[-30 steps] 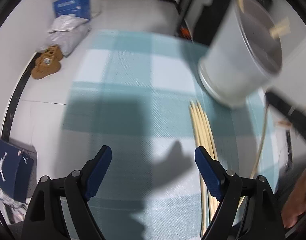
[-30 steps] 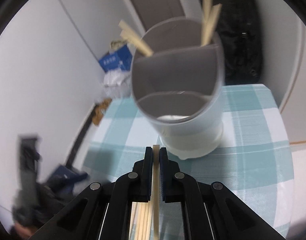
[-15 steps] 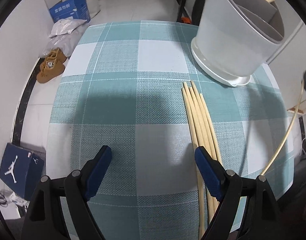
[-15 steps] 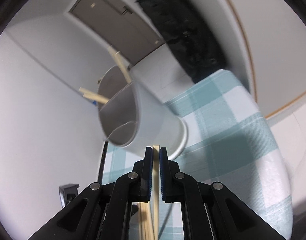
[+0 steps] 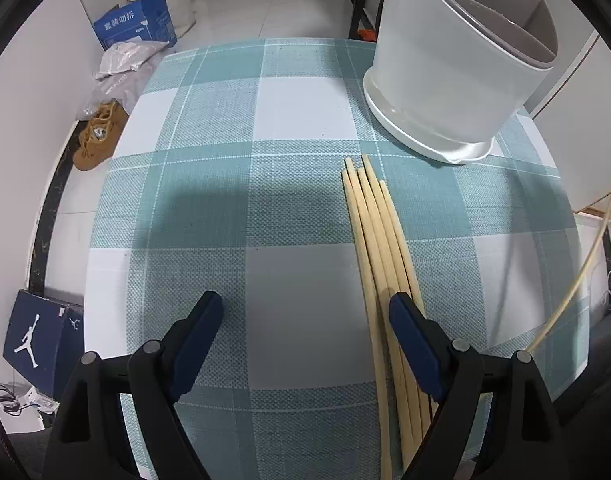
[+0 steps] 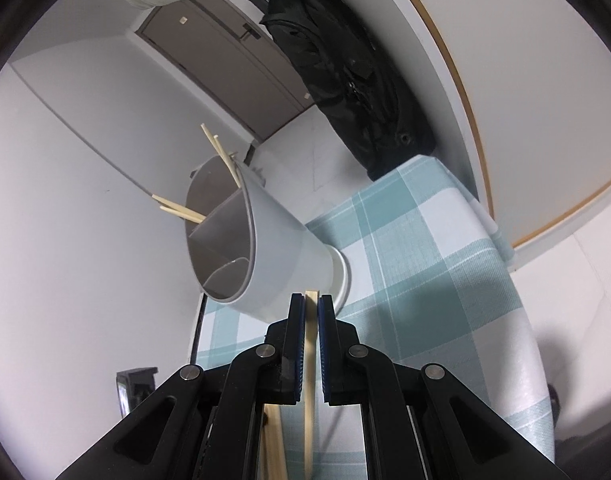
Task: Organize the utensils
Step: 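Lift the chopstick with the right gripper while the left gripper pinches another chopstick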
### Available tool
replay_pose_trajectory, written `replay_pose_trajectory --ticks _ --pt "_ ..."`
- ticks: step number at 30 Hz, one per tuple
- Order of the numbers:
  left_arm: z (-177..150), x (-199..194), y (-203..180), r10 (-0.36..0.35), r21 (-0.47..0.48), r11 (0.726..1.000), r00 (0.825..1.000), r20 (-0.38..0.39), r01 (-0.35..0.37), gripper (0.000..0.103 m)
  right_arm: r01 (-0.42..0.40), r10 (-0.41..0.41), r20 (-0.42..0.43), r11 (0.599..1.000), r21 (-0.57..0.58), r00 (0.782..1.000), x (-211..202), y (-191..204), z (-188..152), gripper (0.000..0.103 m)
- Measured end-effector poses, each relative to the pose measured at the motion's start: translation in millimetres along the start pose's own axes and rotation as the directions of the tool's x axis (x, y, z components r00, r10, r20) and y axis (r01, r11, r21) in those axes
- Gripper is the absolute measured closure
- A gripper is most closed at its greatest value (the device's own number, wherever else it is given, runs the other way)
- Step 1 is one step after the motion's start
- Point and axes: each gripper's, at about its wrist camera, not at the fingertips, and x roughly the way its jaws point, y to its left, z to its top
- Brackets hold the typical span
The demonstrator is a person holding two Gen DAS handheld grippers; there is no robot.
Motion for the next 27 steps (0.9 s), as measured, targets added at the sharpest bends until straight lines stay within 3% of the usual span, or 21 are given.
replay_pose_trajectory --ticks 7,21,27 --pt "-2.7 -2.1 9.1 0.005 -0.039 0.999 1.000 -0.004 -0.006 0.021 -0.003 0.003 0.020 1.000 -0.018 1.000 -5.7 0.0 3.7 0.097" --pt "22.2 8.2 -5.1 0.089 0.007 0.996 0.996 0.028 -0.089 0.022 -0.001 0.001 0.010 1.000 -0.019 1.000 -3.0 -1.4 5.6 0.097" --pt "26.6 8.7 -5.5 0.049 -0.005 0.999 0.998 0.038 -0.049 0.042 0.018 -0.018 0.004 1.000 -0.008 1.000 0.3 -7.3 7.0 0.097"
